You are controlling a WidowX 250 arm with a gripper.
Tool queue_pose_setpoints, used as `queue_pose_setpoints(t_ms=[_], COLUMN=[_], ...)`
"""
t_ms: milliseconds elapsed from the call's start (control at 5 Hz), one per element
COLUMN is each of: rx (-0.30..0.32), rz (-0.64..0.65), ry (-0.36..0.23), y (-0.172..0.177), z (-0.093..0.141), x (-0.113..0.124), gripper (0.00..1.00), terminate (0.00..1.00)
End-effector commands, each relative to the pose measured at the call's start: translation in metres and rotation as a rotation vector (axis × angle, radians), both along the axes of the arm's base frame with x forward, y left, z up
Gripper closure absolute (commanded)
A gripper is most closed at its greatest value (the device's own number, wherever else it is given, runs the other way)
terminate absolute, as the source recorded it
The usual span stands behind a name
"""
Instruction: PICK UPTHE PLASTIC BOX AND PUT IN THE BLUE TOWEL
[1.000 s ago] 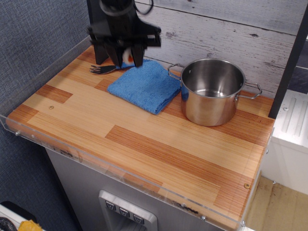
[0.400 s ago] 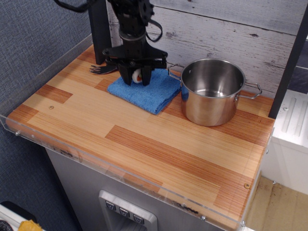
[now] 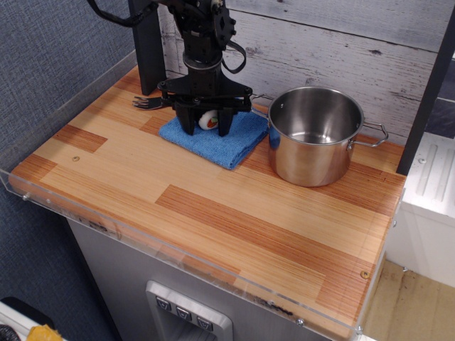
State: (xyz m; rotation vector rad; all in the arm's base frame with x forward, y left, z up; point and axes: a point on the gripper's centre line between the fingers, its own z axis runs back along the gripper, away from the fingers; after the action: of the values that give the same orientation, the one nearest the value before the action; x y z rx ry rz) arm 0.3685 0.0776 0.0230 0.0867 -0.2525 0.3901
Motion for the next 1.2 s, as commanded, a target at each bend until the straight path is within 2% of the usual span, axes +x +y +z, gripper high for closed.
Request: queue_pose_setpoints(t_ms=[0, 200, 400, 1000], rx=[0.016, 0.016, 0.006, 0.047], rz=[-0.019, -0.013, 0.021, 0.071], ry=[-0.038, -0.047, -0.081, -0.229], y=[-0.004, -0.005, -0.004, 0.0], z=[0.017, 0.022, 0.033, 0.104], x=[-0.003, -0.004, -0.006, -0.021], gripper=[0.0, 0.0, 0.0, 0.0], terminate=[0.0, 0.0, 0.0, 0.0])
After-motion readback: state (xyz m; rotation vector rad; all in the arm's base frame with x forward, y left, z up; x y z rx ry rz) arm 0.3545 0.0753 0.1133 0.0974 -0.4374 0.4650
